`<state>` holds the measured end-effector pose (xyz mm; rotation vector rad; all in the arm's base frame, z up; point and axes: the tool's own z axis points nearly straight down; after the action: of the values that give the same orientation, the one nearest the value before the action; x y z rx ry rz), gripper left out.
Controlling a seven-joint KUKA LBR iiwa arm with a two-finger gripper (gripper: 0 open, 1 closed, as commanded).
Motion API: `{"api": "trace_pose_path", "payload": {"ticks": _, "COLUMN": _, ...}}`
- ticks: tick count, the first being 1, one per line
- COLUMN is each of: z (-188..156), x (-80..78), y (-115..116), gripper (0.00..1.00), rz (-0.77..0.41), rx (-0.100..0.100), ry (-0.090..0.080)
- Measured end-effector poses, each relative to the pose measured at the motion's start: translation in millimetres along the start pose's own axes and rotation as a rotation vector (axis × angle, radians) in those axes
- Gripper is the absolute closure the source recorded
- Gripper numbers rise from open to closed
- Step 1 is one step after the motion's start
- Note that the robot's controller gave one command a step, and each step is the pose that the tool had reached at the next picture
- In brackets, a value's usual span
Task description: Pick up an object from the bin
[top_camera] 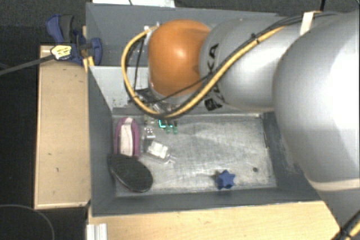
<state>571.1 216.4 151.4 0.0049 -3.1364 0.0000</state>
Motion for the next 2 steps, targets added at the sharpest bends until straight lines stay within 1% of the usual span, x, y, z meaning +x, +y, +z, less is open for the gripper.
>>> {"api": "trace_pose_path", "payload": {"ticks": 1, "z": 84, "x": 43.5, "y": -39, "gripper": 0.0, "rz": 0.104, "rx": 0.001, "ry": -0.001}}
{"api": "trace_pose_path", "payload": {"ticks": 2, "z": 50, "x": 24.3, "y": -65, "gripper": 0.0, "rz": 0.151, "rx": -0.001, "ry": -0.007}}
